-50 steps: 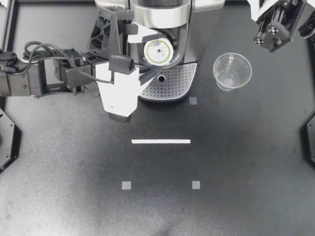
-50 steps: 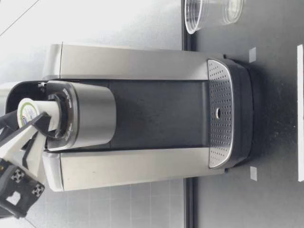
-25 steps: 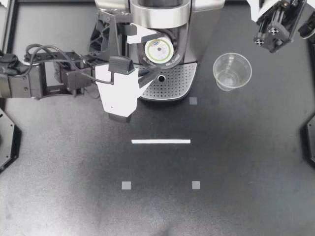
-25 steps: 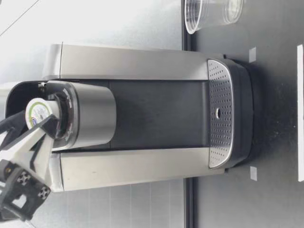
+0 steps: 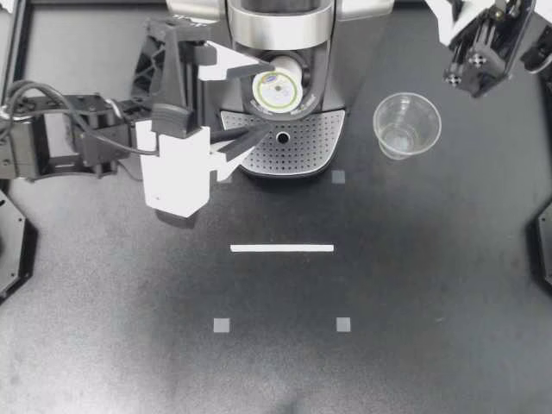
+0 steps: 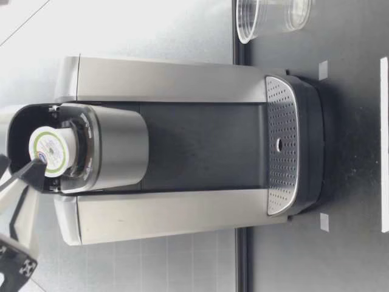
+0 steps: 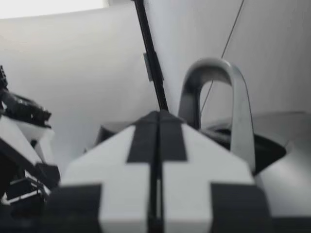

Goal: Place the coffee capsule inside the capsule container, then place the cup onto the center of the cup tray, then push the 'Hot Water' and 'Travel Mug' buttons.

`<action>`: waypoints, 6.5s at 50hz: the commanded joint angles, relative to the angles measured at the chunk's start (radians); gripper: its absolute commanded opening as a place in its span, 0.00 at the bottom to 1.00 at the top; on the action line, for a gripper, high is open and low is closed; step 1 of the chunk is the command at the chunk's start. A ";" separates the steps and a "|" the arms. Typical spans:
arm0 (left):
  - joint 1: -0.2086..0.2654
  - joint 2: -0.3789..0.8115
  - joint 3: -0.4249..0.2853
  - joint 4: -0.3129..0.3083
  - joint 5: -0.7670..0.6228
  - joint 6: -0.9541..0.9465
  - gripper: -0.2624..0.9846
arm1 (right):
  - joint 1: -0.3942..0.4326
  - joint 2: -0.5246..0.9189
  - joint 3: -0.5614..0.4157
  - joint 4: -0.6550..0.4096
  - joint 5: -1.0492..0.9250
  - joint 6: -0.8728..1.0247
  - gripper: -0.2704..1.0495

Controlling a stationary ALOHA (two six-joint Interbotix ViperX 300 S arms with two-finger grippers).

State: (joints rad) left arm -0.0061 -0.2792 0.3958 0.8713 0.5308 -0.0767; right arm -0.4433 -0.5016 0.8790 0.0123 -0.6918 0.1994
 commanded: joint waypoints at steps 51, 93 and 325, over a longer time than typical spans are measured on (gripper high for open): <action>-0.037 0.048 -0.009 0.233 0.000 -0.164 0.40 | 0.008 -0.075 0.043 0.000 -0.041 0.029 0.26; 0.029 0.060 -0.031 0.241 0.009 -0.164 0.40 | 0.023 -0.078 0.057 0.000 -0.051 0.032 0.26; 0.002 -0.179 0.497 0.224 -0.436 -0.908 0.40 | -0.155 -0.035 0.327 0.210 0.721 0.360 0.60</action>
State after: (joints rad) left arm -0.0077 -0.4541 0.9050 1.0968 0.0997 -0.9848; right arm -0.5906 -0.5507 1.2272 0.2224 0.0399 0.5614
